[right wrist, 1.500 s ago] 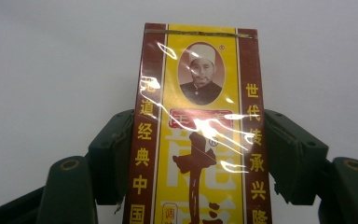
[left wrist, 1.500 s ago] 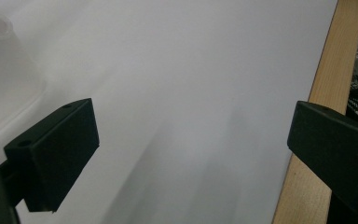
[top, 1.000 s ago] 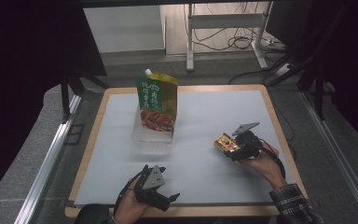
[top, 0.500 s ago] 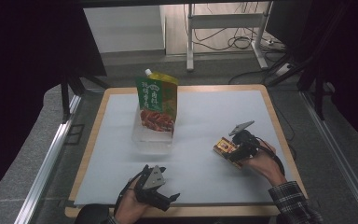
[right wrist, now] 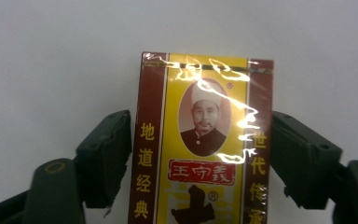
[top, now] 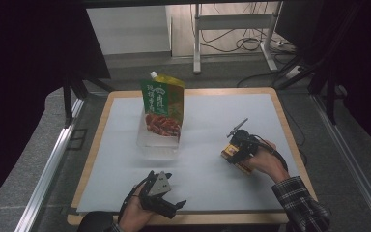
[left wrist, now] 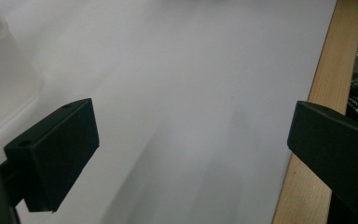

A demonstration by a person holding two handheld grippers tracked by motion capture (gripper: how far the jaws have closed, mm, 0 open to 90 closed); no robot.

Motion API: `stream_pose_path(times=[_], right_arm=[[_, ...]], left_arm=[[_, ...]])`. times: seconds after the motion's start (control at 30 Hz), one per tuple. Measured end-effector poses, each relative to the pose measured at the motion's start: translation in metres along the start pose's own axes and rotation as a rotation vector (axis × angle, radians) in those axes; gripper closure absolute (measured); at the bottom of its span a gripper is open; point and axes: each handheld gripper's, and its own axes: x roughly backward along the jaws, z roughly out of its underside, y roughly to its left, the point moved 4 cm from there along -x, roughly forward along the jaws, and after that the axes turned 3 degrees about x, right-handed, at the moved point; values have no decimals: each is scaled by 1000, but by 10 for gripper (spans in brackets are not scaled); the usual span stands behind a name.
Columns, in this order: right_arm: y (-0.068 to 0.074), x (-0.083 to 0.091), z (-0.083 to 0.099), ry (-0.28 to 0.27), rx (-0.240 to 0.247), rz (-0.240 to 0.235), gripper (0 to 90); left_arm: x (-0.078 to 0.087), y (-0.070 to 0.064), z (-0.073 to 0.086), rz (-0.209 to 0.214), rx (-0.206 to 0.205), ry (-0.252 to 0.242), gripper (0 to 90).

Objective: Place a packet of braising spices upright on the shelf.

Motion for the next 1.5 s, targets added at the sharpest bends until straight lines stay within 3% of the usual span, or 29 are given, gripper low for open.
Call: stream_pose_path(times=[0.07,0.3,0.6,0.7,0.87,1.07,1.3,1.5], right_arm=[[1,-2,1,12,-3,19,311],[3,1,2,15,-9,14,319],[2,19,0,-73,-27,2,319],[3,28,-5,-131,-16,5,319],[5,35,-10,-171,-3,-1,319],[11,48,-19,-260,22,-21,319],[15,57,-27,-329,23,-26,319],[20,67,-39,-430,29,-32,320]], left_arm=[[0,0,0,0,0,1,15],[0,0,0,-1,0,0,15],[0,0,0,-1,1,0,16],[0,0,0,-3,2,-2,16],[0,0,0,-3,1,-1,15],[0,0,0,-4,1,-1,16],[1,1,0,-7,-3,1,16],[1,1,0,-7,-4,0,15]])
